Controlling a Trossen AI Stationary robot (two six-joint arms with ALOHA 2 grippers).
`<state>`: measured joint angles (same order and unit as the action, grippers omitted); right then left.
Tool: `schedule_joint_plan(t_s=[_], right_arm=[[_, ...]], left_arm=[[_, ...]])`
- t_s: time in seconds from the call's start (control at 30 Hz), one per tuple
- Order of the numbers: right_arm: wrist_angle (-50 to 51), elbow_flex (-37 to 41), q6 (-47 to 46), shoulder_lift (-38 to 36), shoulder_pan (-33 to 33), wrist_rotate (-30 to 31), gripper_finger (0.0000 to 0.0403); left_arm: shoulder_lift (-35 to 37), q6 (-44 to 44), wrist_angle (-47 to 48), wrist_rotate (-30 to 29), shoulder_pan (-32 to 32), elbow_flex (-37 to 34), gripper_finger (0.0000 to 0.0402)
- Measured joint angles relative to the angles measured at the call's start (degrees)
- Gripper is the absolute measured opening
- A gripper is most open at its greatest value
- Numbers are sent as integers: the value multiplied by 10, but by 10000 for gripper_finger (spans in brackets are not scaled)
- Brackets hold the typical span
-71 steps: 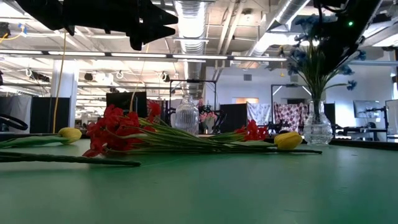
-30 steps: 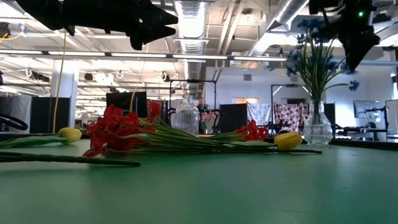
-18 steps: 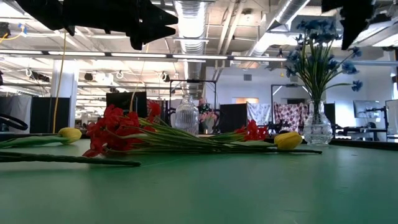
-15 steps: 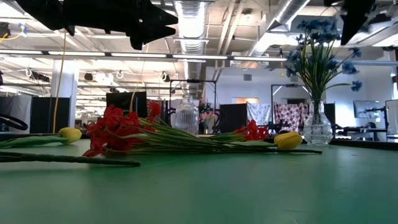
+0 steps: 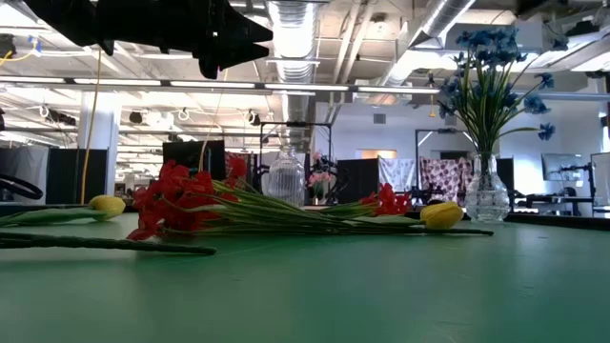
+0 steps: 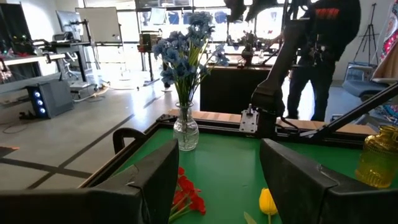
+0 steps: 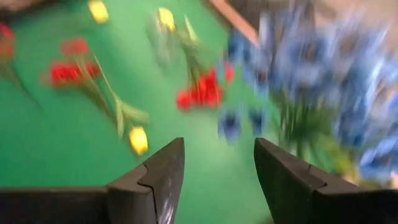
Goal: Sort flowers into vase by color
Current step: Put the bottom left yellow tulip into the left transparent vase
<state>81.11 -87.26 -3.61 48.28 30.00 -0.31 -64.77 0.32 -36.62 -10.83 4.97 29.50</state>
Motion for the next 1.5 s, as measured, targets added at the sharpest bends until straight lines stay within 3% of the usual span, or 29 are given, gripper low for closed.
schedule_joint_plan(t_s=[0.23, 0.33, 0.43, 0.5, 0.83, 1.1, 1.23, 1.37, 1.5], right_arm=[[-200, 15, 20, -31, 0, 0, 199], [-233, 43, 27, -30, 0, 1, 139], [-276, 95, 40, -30, 1, 32, 43], [-305, 128, 45, -30, 1, 68, 19], [-405, 243, 55, -53, 17, 163, 18], [-420, 300, 36, -69, 70, 149, 18], [-443, 292, 36, -71, 77, 120, 21], [-444, 248, 36, -71, 77, 115, 27], [-445, 199, 27, -71, 76, 70, 21]], left_arm=[[0, -2, -1, 0, 0, 0, 212], [0, -6, -1, 0, 0, 0, 212], [0, -11, 3, 0, 0, 0, 212], [0, -15, 6, 0, 0, 0, 212], [0, -27, 33, 0, 0, 0, 212], [0, -34, 42, 1, 0, 0, 212], [0, -34, 42, 1, 0, 0, 212], [0, -34, 42, 1, 0, 0, 212], [0, -34, 42, 1, 0, 0, 212]])
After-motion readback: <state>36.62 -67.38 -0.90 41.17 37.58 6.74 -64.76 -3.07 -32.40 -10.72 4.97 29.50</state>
